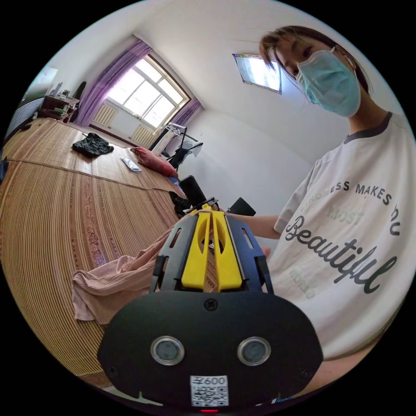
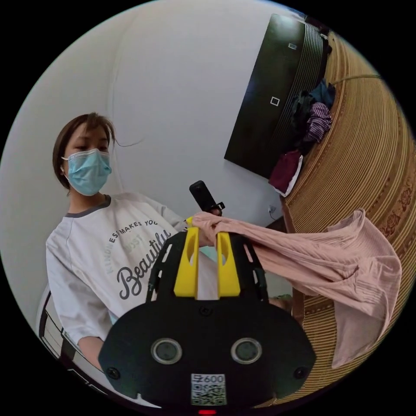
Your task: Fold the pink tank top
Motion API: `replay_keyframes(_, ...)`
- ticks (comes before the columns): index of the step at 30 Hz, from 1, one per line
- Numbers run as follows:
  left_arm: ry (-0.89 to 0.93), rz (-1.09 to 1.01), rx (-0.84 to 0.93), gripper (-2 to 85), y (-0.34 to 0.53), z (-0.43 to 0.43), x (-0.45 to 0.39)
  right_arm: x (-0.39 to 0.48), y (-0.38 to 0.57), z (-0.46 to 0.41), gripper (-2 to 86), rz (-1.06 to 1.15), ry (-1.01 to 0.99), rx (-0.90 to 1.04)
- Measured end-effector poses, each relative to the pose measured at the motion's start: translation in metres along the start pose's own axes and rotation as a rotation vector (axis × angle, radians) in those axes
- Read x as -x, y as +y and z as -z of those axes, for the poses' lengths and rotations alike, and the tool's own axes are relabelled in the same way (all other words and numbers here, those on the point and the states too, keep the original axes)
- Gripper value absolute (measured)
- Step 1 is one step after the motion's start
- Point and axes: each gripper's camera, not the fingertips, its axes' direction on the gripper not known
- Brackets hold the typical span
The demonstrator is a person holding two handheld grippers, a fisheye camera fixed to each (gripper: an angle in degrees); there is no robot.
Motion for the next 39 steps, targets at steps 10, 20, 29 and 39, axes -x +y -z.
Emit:
replay_keyframes(10,0.022,0.063,-0.042,2.1,0.059,-0.012,-0.010,0.013,0.030,-0.047,-0.8,0.028,0.079,-0.055)
replay_keyframes(20,0.084,0.117,-0.046,1.9,0.115,-0.037,-0.042,0.026,0.063,-0.114,-0.8,0.108,0.134,-0.039)
replay_keyframes(29,0.143,0.223,-0.160,0.9,0.184,-0.063,-0.086,0.032,0.095,-0.186,-0.6,0.182,0.116,-0.070)
replay_keyframes(39,-0.063,0.071,-0.295,0.8,0.172,-0.018,-0.203,0.141,0.133,-0.203,-0.8,0.327,0.393,-0.414)
